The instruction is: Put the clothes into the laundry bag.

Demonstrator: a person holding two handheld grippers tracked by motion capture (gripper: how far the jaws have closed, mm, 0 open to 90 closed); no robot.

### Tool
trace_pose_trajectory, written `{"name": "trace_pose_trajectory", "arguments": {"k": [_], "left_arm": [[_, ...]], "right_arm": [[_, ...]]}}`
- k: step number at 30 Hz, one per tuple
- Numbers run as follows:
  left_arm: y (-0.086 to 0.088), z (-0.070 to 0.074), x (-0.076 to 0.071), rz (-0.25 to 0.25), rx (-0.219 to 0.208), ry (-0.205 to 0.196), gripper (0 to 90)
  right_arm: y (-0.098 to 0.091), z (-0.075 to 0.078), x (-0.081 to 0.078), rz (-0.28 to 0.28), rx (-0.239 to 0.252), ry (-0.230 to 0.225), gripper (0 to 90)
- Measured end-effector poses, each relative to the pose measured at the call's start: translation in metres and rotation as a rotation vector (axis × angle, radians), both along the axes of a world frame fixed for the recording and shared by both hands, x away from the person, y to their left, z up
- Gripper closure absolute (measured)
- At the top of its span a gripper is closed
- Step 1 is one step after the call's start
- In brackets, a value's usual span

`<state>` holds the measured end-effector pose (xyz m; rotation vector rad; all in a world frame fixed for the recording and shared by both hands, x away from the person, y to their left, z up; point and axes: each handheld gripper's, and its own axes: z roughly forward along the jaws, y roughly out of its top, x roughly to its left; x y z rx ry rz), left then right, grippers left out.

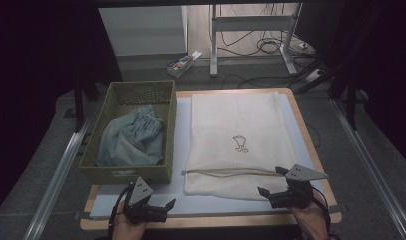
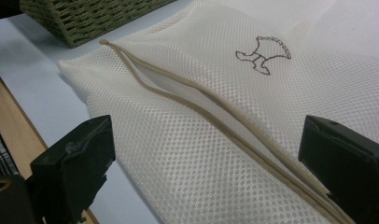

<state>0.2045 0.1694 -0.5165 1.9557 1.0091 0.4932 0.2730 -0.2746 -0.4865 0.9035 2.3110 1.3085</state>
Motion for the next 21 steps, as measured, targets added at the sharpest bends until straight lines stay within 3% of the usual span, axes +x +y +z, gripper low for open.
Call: {"name": "trace_pose_trajectory", "arguments": {"k": [8, 11, 18, 21], "left_arm": [[-0.0012, -0.0015, 0.0005, -0.02, 0.002, -0.003, 1.9], [0.0002, -0.0024, 0.0015, -0.014, -0.016, 0.021, 1.9], [0.0024, -0.0015, 0.0014, -0.004, -0.043, 0.02, 2.1], [0.0009, -0.0008, 0.0006, 0.002, -0.022, 0.01, 2.1]], "right_arm": [[0.0028, -0.0023, 0.0005, 0.018, -0.007, 0.001, 2.7], [0.0033, -0.0021, 0.0002, 0.012, -0.018, -0.004, 1.9], [0.0016, -0.0013, 0.0003, -0.014, 0.009, -0.003, 2.0], [-0.001, -0.001, 0.001, -0.023, 0.028, 0.001, 2.0]]}}
